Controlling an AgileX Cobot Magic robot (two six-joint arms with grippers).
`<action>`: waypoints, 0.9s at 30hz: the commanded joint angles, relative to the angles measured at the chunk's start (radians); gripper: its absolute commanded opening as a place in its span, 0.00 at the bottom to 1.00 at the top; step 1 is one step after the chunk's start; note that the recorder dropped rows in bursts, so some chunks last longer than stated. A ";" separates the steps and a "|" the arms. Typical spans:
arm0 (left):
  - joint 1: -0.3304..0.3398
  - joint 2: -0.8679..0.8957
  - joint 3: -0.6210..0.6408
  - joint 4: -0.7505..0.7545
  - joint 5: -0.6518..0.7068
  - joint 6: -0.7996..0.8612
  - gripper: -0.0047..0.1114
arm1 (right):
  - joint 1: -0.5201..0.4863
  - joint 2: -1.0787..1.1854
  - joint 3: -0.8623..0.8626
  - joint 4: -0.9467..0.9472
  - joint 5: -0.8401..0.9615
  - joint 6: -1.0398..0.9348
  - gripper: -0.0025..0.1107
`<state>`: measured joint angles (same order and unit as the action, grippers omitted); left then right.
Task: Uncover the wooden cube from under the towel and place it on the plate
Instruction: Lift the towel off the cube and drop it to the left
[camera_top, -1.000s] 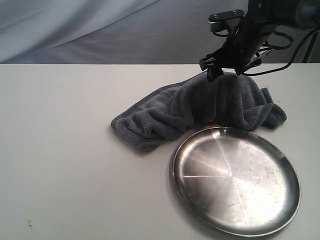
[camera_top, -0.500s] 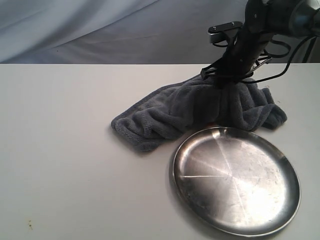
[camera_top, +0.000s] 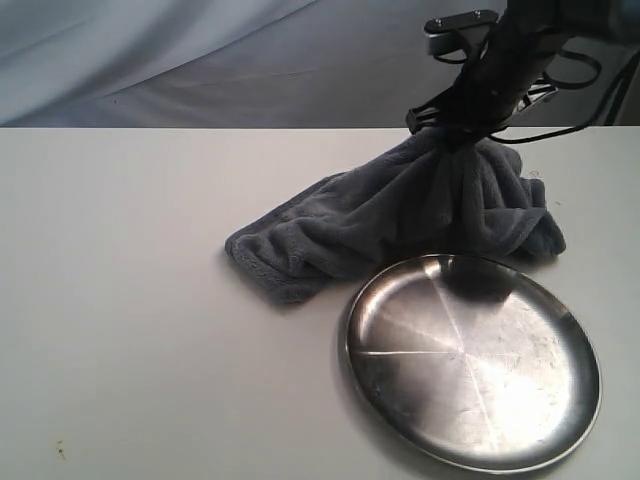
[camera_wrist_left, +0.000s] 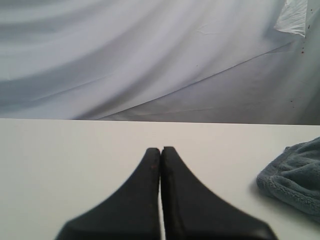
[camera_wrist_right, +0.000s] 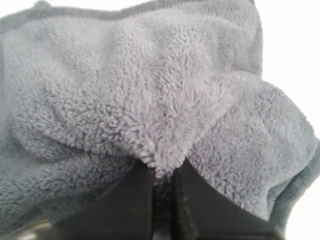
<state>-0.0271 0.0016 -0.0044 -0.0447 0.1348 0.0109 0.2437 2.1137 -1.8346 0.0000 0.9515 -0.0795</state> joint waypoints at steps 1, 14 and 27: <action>-0.001 -0.002 0.004 0.001 -0.002 -0.003 0.05 | 0.002 -0.080 -0.001 0.063 -0.021 -0.036 0.02; -0.001 -0.002 0.004 0.001 -0.002 -0.001 0.05 | 0.006 -0.172 -0.001 0.609 -0.035 -0.367 0.02; -0.001 -0.002 0.004 0.001 -0.002 -0.003 0.05 | 0.037 -0.148 -0.001 0.855 0.047 -0.525 0.02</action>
<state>-0.0271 0.0016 -0.0044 -0.0447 0.1348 0.0109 0.2784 1.9639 -1.8346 0.8556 1.0089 -0.5905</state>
